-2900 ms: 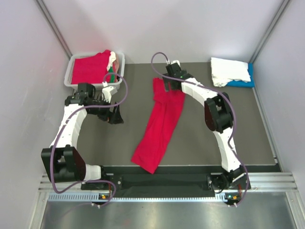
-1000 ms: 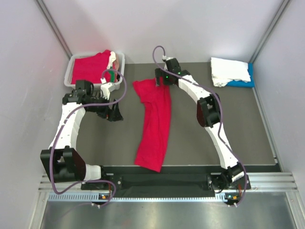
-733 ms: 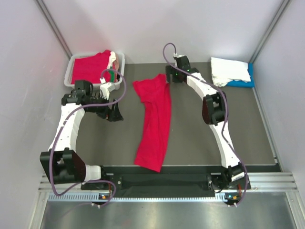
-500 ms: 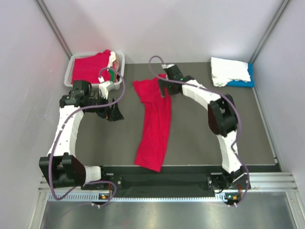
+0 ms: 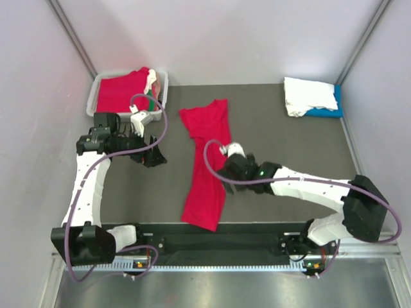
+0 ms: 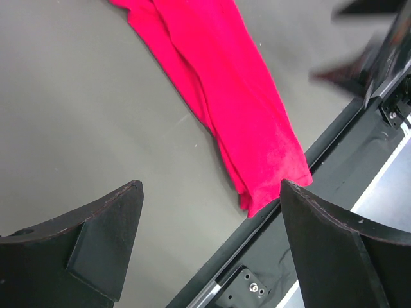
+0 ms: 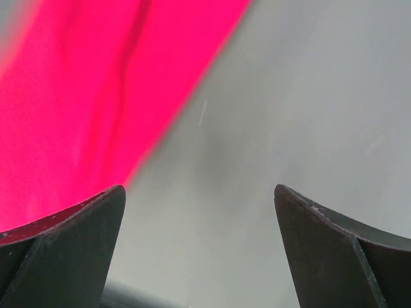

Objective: Fold and stack the t-shirts
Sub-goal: Fold the tshirt

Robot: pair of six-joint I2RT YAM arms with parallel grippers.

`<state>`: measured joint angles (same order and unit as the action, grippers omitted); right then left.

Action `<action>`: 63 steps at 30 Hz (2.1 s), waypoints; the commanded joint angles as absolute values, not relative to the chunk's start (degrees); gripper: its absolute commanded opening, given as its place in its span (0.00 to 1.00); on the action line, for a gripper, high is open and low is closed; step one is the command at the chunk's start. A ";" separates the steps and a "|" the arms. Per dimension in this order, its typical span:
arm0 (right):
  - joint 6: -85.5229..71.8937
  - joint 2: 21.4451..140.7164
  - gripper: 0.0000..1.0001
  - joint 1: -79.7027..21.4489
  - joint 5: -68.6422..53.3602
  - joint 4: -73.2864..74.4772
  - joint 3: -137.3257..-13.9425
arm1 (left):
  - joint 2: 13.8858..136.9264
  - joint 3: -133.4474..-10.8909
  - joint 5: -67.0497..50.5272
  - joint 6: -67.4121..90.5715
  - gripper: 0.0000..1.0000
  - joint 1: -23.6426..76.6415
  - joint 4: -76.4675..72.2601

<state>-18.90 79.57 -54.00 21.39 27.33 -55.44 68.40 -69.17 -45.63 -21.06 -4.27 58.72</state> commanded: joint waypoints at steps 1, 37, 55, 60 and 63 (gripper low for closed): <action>-28.29 77.17 1.00 -60.72 21.53 31.64 -50.37 | 66.97 -68.64 -47.63 -20.13 0.92 -4.57 56.69; -33.75 89.90 0.95 -87.18 17.40 33.23 -57.13 | 70.22 -62.23 -42.98 -14.86 0.92 -2.02 51.24; -28.56 100.90 0.93 -88.42 19.43 34.19 -68.73 | 70.05 -61.61 -41.31 -16.35 0.92 -0.35 51.76; -29.44 100.72 0.91 -88.33 18.90 32.35 -66.19 | 69.35 -61.79 -40.78 -16.70 0.92 -0.44 51.94; -29.09 100.63 0.89 -88.24 18.98 31.38 -65.04 | 69.52 -62.05 -40.87 -16.52 0.92 -0.44 52.03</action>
<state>-29.17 100.77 -87.55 18.55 34.06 -66.30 71.24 -61.67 -40.80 -15.49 -0.64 52.36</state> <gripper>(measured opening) 0.902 0.921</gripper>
